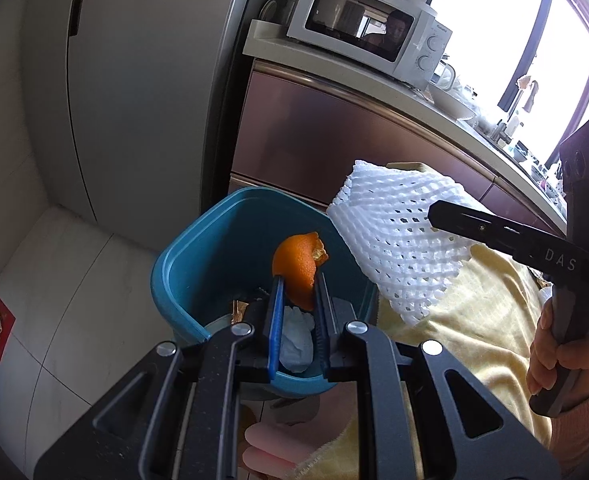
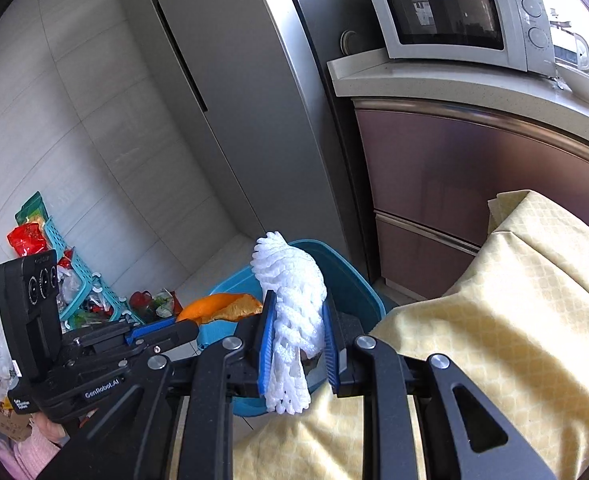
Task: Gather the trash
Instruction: 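Carry the peel and foam net to the teal bin and open both tools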
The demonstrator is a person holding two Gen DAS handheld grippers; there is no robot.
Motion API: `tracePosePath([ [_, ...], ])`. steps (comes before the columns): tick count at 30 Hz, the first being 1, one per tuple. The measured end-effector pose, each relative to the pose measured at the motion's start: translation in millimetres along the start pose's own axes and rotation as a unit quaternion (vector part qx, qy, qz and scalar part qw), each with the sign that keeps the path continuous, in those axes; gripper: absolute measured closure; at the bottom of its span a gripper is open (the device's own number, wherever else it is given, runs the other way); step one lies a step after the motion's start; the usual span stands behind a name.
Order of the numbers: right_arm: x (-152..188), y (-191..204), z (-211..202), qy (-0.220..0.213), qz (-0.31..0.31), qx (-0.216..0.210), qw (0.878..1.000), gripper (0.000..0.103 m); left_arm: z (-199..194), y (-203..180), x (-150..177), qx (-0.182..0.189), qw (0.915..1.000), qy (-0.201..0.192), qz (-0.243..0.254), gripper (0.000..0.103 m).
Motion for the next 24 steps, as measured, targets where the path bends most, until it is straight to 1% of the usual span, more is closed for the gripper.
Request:
tracePosePath([
  [9, -2.0, -4.1, 35.2, 0.027, 0.007, 0.017, 0.999, 0.082, 24.5, 4.5, 2.9, -0.012, 0.9998, 0.017, -0.002, 0.088],
  [15, 2.9, -6.1, 53.8, 0.048, 0.016, 0.021, 0.999, 0.078, 43.5, 4.6, 5.4, -0.016, 0.9994, 0.030, -0.004, 0.087],
  [17, 4.3, -8.0, 56.3, 0.050, 0.021, 0.022, 0.998, 0.073, 49.6, 3.6, 6.8, -0.011, 0.9994, 0.033, -0.007, 0.089],
  [21, 7.5, -9.0, 55.7, 0.053, 0.023, 0.021, 0.998, 0.073, 59.8, 3.2, 8.2, -0.006, 0.9991, 0.040, -0.014, 0.089],
  [24, 9.1, -8.3, 47.7, 0.048, 0.023, 0.015, 0.998, 0.073, 62.5, 0.4, 8.7, -0.001, 0.9990, 0.042, -0.015, 0.089],
])
Point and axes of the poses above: each gripper's, at about its wrist camera, not at the fingertips, and z roughly the way its jaws point, y to its left, x to its underside, the point moved 6 cm from there along z, roughly the way its jaws point, and after that the axes turned 3 degrees about -x, right-handed, at the moved point
